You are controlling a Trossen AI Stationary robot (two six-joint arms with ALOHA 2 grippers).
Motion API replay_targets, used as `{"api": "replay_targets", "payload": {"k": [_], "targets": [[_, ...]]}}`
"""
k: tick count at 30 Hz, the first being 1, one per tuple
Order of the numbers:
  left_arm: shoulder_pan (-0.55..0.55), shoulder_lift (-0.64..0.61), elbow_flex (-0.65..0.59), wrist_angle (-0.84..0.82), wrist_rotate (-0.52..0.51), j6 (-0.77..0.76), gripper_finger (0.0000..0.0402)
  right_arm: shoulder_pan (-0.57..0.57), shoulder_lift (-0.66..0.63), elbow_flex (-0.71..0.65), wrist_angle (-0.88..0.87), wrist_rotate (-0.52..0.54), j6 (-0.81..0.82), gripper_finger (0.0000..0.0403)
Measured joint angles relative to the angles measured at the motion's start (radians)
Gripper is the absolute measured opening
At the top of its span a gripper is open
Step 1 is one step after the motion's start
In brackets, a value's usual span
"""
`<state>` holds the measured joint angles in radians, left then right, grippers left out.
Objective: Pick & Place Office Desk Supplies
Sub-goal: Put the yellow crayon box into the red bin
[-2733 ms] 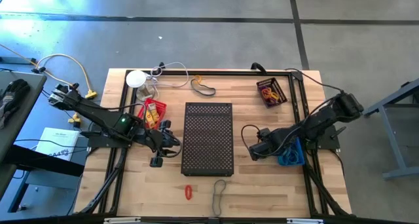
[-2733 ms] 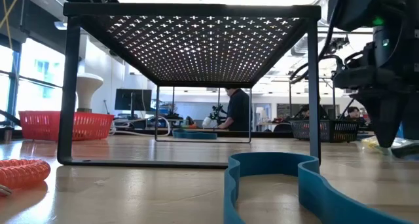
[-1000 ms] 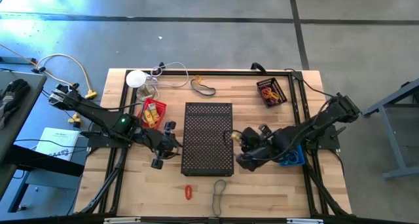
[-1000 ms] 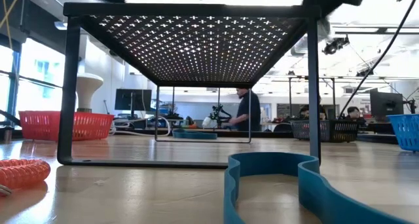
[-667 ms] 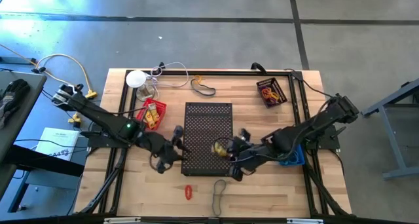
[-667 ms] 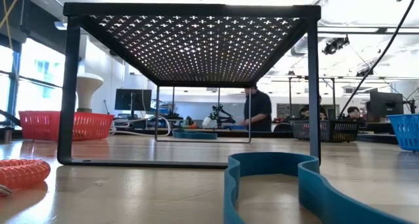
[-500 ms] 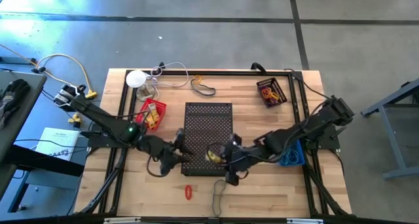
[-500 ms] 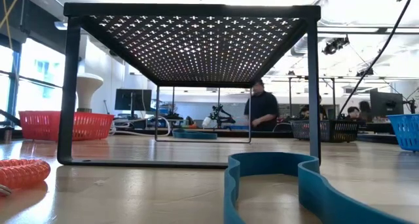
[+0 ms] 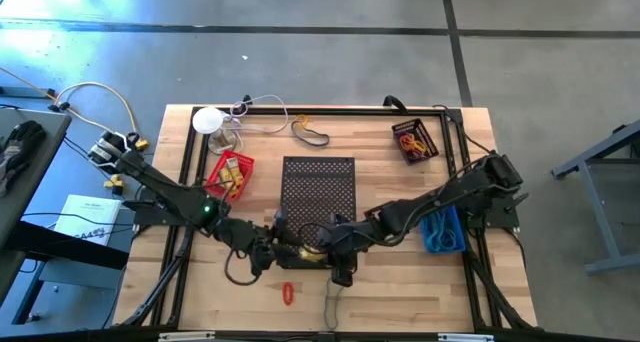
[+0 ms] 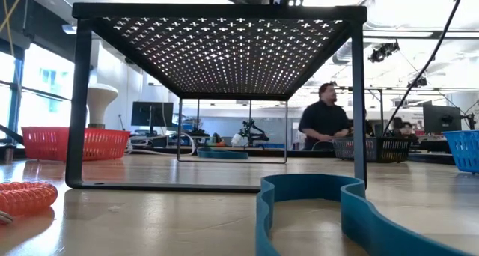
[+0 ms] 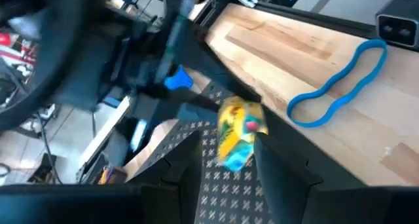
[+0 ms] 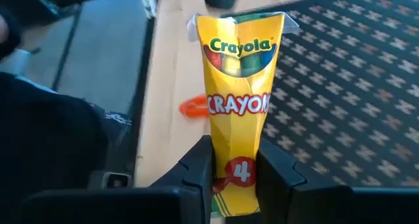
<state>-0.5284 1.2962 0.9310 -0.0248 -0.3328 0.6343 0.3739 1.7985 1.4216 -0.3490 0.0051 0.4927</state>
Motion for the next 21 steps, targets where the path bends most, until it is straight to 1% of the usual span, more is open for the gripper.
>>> {"api": "replay_targets", "payload": {"k": [3, 5, 13, 21], "targets": [[-0.02, 0.033, 0.0, 0.028, -0.045, 0.012, 0.0132, -0.005, 0.0, 0.0, 0.01, -0.008, 0.0, 0.0072], [-0.031, 0.05, 0.0, 0.03, -0.064, 0.052, 0.0132, -0.004, 0.0, 0.0, 0.012, -0.011, 0.0, 0.0074], [-0.045, 0.093, 0.0, 0.107, -0.067, 0.203, 0.0132, -0.001, -0.001, 0.0, 0.017, -0.009, 0.0, 0.0074], [-0.037, 0.094, 0.0, 0.103, -0.09, 0.257, 0.0131, -0.001, -0.001, 0.0, 0.025, -0.028, 0.0, 0.0075]]}}
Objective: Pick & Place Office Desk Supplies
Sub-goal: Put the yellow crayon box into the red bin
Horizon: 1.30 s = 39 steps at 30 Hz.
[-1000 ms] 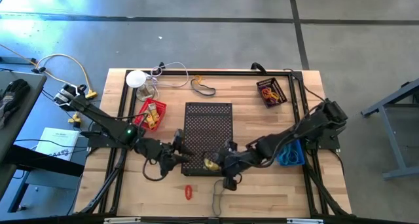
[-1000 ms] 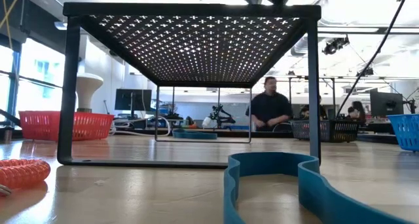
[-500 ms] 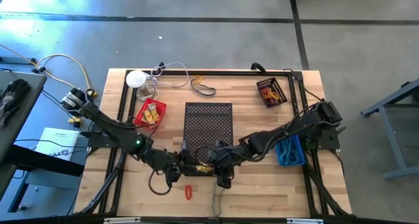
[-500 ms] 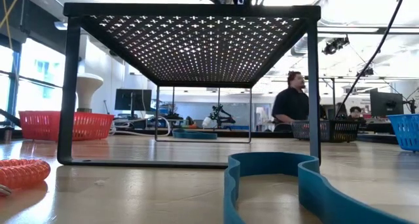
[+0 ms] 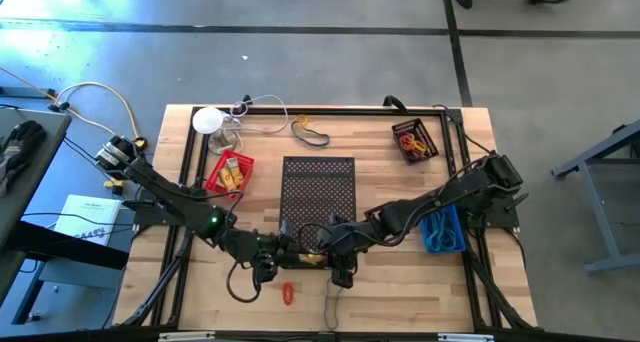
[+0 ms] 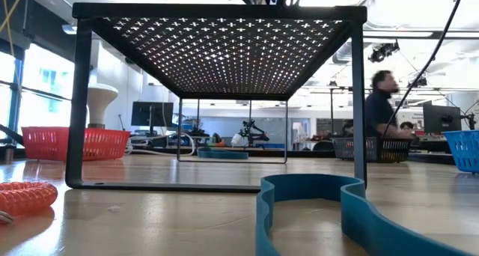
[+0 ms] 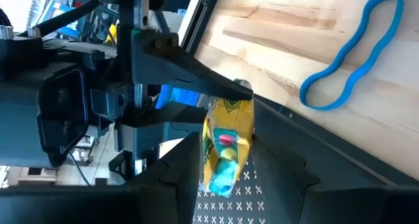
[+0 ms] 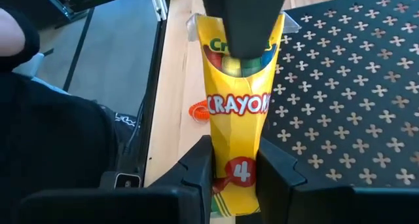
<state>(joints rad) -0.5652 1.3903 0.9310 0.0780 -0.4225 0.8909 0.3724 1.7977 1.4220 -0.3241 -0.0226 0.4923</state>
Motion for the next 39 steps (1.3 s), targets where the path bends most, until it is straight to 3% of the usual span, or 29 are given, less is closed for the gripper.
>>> {"api": "replay_targets", "payload": {"k": [17, 29, 32, 39], "targets": [[0.0, 0.0, 0.0, -0.021, -0.002, 0.04, 0.0058, 0.0, 0.007, 0.0, -0.007, 0.003, -0.025, 0.0086], [-0.003, 0.0, 0.0, -0.024, 0.0, 0.018, 0.0036, 0.004, 0.007, 0.0, -0.015, 0.035, -0.051, 0.02], [-0.003, 0.0, 0.0, -0.021, -0.013, -0.109, 0.0032, 0.015, 0.008, 0.0, -0.01, 0.035, -0.07, 0.0239], [-0.037, -0.011, 0.0, -0.006, -0.255, -0.363, 0.0031, 0.04, 0.008, 0.001, -0.003, 0.088, -0.116, 0.029]]}}
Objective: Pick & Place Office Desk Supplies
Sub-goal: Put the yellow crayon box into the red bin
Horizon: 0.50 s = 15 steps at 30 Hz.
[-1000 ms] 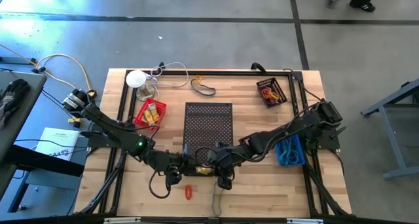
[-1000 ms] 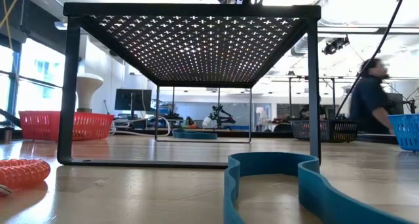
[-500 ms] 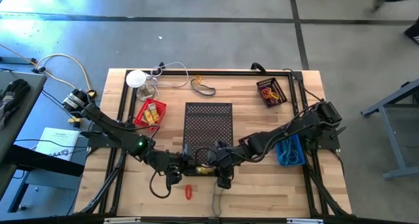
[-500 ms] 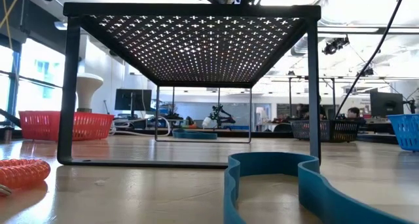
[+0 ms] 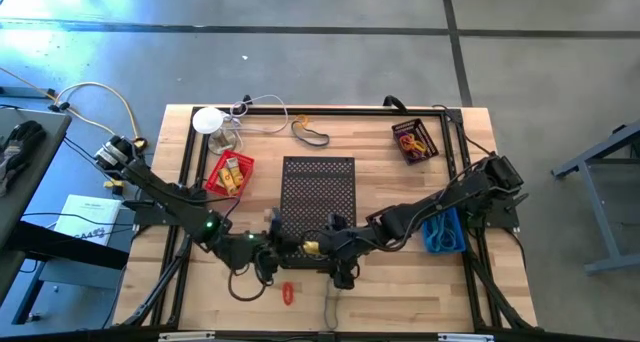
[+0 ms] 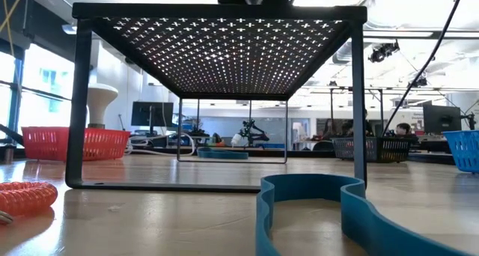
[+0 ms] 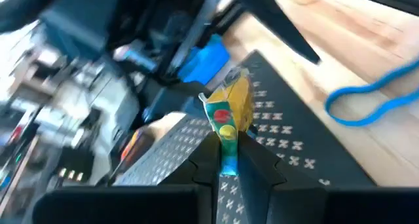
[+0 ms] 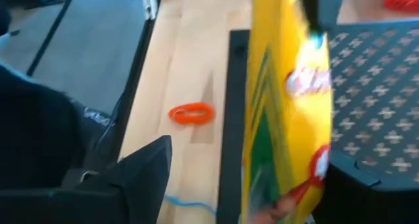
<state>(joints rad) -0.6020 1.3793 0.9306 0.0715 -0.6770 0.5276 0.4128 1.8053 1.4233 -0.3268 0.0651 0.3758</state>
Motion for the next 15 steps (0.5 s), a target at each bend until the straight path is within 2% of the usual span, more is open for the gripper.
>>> {"api": "replay_targets", "payload": {"k": [4, 7, 12, 15], "targets": [[-0.049, -0.036, 0.0, -0.062, -0.162, -0.066, 0.0031, 0.007, 0.0, 0.002, -0.01, 0.07, -0.004, 0.0287], [-0.081, -0.076, 0.001, -0.193, -0.327, -0.205, 0.003, 0.018, -0.001, -0.002, -0.053, 0.121, 0.0, 0.0282], [-0.144, -0.148, 0.0, -0.509, -0.61, -0.574, 0.003, 0.028, -0.005, -0.001, -0.118, 0.194, 0.02, 0.028], [-0.175, -0.205, 0.0, -0.731, -0.637, -0.858, 0.003, 0.026, -0.005, -0.001, -0.121, 0.197, 0.02, 0.0279]]}}
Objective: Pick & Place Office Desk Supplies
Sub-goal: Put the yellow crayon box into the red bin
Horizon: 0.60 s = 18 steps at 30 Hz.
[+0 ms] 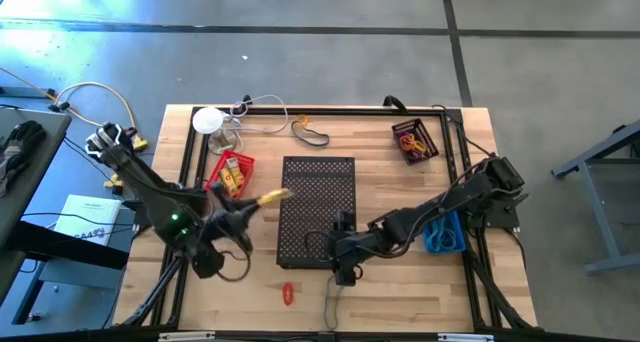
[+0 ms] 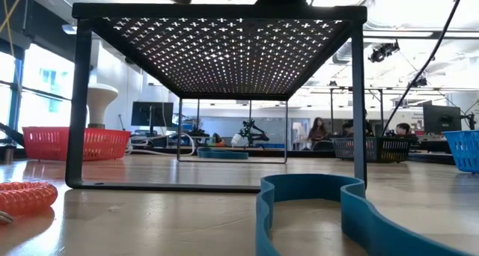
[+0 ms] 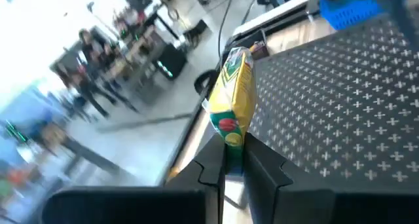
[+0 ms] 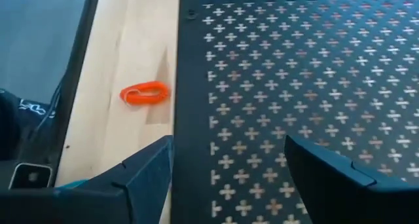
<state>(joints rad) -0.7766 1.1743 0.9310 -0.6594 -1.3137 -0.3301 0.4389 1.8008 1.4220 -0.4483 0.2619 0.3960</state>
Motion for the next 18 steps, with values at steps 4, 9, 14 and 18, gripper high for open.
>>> {"api": "replay_targets", "payload": {"k": [4, 9, 14, 18], "targets": [[-0.004, -0.056, 0.0, -0.264, 0.02, -0.362, 0.0029, 0.002, 0.0, 0.0, 0.001, -0.003, 0.003, 0.0277], [0.011, -0.082, 0.0, -0.606, 0.081, -0.798, 0.0029, 0.0, 0.0, 0.0, 0.004, -0.002, 0.003, 0.0277], [0.022, -0.079, -0.022, -0.852, 0.127, -1.142, 0.0029, 0.0, 0.0, 0.0, 0.006, -0.002, 0.003, 0.0277], [0.049, -0.079, -0.08, -0.9, 0.169, -1.267, 0.0029, 0.0, 0.0, 0.0, 0.007, -0.001, 0.001, 0.0277]]}}
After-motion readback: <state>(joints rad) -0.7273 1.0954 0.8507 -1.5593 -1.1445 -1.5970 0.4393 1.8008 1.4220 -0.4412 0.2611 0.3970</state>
